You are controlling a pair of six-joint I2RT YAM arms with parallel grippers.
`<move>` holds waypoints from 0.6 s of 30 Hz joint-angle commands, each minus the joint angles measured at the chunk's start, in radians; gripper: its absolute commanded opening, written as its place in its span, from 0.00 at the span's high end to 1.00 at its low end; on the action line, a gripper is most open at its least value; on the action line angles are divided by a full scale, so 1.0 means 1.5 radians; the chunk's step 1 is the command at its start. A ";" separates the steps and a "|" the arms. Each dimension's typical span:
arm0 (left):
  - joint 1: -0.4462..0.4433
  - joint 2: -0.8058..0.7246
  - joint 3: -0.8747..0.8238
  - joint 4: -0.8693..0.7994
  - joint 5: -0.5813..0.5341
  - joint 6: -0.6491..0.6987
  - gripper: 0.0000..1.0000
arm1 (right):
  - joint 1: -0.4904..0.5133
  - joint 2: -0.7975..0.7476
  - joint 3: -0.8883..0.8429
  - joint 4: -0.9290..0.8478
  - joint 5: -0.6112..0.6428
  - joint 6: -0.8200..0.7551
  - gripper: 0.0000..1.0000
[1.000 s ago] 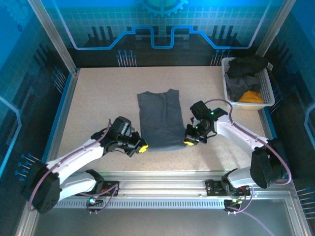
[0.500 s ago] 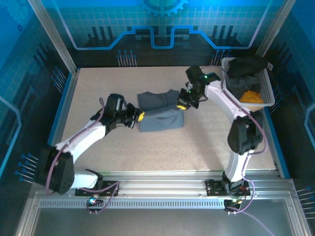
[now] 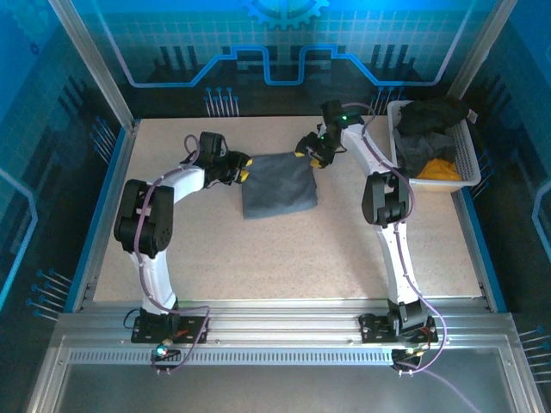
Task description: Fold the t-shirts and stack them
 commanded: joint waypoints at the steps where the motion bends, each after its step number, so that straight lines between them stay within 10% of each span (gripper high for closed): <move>1: -0.031 -0.140 -0.033 -0.069 -0.055 0.040 0.53 | -0.001 -0.129 -0.063 0.031 -0.018 -0.046 0.37; 9: -0.231 -0.241 -0.235 0.029 -0.069 -0.213 0.52 | -0.002 -0.498 -0.585 0.248 0.034 0.020 0.38; 18: -0.334 0.001 -0.115 0.244 -0.179 -0.428 0.27 | -0.068 -0.687 -0.853 0.281 -0.011 0.018 0.39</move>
